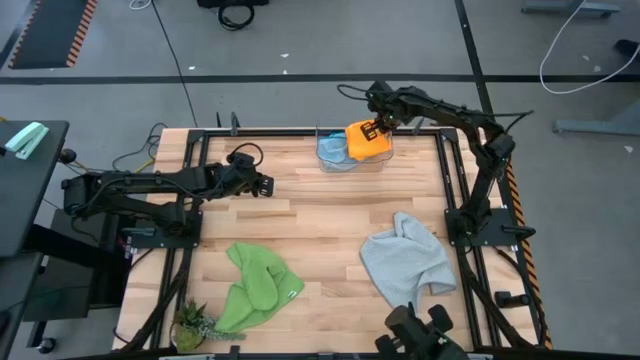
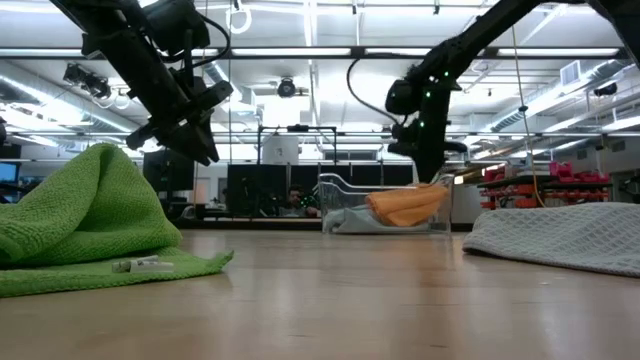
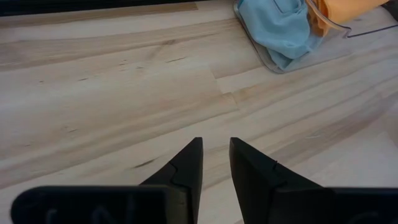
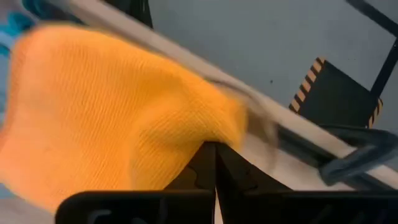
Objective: Fold microfiber towels
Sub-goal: Put the orange microfiber cloth into the transparent bin
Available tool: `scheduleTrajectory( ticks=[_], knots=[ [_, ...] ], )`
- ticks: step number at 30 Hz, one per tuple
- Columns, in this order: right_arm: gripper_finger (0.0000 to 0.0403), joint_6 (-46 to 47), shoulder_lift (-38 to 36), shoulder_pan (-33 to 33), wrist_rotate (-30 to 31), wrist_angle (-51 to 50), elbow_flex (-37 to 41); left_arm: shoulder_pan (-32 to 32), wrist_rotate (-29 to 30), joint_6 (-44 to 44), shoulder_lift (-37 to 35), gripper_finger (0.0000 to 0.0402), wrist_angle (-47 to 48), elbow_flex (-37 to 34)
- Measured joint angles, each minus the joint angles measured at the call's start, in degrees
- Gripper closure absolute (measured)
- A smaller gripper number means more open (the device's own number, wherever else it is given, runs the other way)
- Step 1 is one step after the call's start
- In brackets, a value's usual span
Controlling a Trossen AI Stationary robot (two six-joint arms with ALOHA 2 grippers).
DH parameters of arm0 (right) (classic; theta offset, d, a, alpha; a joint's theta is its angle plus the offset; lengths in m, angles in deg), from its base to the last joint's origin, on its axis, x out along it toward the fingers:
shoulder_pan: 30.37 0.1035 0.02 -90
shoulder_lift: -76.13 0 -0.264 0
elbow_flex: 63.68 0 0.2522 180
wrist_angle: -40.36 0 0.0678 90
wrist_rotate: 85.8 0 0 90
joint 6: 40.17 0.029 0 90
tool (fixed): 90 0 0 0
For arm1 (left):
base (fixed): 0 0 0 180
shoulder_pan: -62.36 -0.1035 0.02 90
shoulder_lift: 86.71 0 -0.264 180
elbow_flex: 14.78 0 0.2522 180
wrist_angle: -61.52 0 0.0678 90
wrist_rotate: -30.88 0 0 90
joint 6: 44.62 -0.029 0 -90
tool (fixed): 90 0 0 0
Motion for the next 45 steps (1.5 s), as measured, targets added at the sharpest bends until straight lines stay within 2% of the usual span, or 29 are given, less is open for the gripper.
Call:
scheduleTrajectory(
  ticks=[4, 7, 10, 15, 18, 22, 27, 31, 37, 45],
  knots=[
    [0.0396, 1.1, -3.7, 1.1, 0.4, -0.5, -0.8, -0.3, 0.5, -0.4, 0.0, 0.031, 0.0, 0.0],
    [0.04, 2.0, -5.4, 3.4, -2.0, -0.3, -0.9, -1.1, 1.0, -0.6, 0.0, 0.0314, 0.0, 0.0],
    [0.0399, 2.4, -4.5, 5.7, -5.1, -0.3, -0.9, -2.1, 1.3, -0.6, 0.0, 0.0318, 0.0, 0.0],
    [0.04, 2.2, -0.3, 7.0, -5.6, -0.3, -0.8, -3.0, 1.3, -0.6, 0.0, 0.0321, 0.0, 0.0],
    [0.04, 2.2, 1.3, 5.4, -3.7, -1.2, -0.8, -2.8, 1.0, -0.6, 0.0, 0.0319, 0.0, 0.0],
    [0.04, 0.8, 1.5, 3.2, 2.4, -3.3, -0.8, -1.8, -0.3, -0.6, 0.0, 0.0314, 0.1, 0.0],
    [0.0399, 0.1, 1.3, 0.9, 2.8, -4.8, -0.8, -0.6, -0.5, -0.6, 0.0, 0.031, 0.1, 0.0],
    [0.0399, 0.1, 1.3, 1.0, 0.8, -4.7, -0.8, -0.6, -0.5, -0.5, 0.0, 0.0311, 0.1, 0.0],
    [0.0399, -0.4, 1.3, 5.0, -4.4, -4.7, -0.8, -0.7, -0.5, -0.4, 0.0, 0.0317, 0.1, 0.0],
    [0.04, -0.5, 1.3, 7.5, -4.6, -1.5, -0.8, -0.7, -0.4, -0.3, 0.0, 0.0315, 0.1, 0.0]
  ],
)
